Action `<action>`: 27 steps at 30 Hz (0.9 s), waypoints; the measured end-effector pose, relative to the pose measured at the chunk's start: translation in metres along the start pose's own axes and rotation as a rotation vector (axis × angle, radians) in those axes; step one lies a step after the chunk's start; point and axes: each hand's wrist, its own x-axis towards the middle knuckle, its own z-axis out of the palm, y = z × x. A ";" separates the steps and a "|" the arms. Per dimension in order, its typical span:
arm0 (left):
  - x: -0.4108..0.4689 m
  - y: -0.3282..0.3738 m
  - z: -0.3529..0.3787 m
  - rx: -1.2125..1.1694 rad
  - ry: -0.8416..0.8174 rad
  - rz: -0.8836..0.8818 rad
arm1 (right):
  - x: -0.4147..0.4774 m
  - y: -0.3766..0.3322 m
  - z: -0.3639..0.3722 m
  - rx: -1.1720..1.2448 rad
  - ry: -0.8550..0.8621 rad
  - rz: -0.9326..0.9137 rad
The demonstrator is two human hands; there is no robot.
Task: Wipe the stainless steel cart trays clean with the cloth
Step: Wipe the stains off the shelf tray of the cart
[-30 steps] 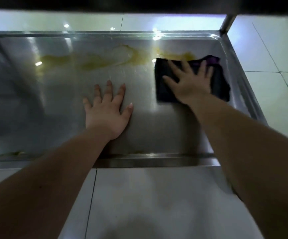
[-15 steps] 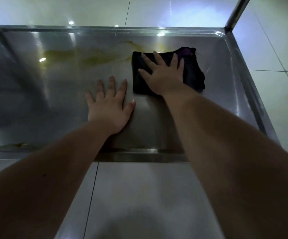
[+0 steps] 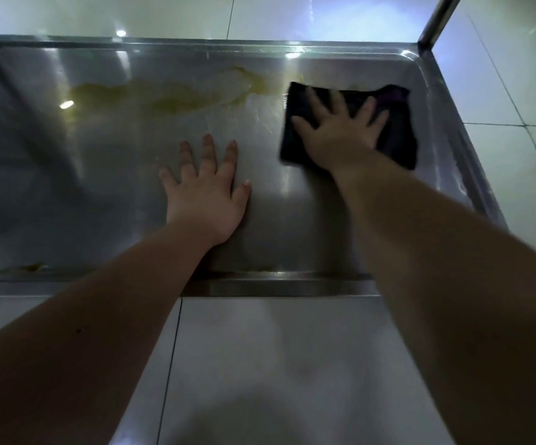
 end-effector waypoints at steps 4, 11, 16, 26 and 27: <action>0.000 -0.003 -0.002 -0.009 -0.017 0.009 | -0.008 -0.054 0.007 0.018 -0.015 -0.105; 0.000 -0.003 -0.003 -0.017 -0.042 0.007 | -0.075 -0.009 0.009 -0.008 -0.071 -0.213; -0.002 -0.005 -0.002 -0.015 -0.036 0.014 | -0.151 0.005 0.017 0.008 0.001 -0.218; -0.005 0.000 -0.006 -0.037 -0.027 0.002 | -0.096 -0.007 -0.001 -0.029 -0.129 -0.191; -0.005 0.000 -0.006 -0.034 -0.024 0.002 | -0.091 -0.009 -0.002 -0.007 -0.135 -0.195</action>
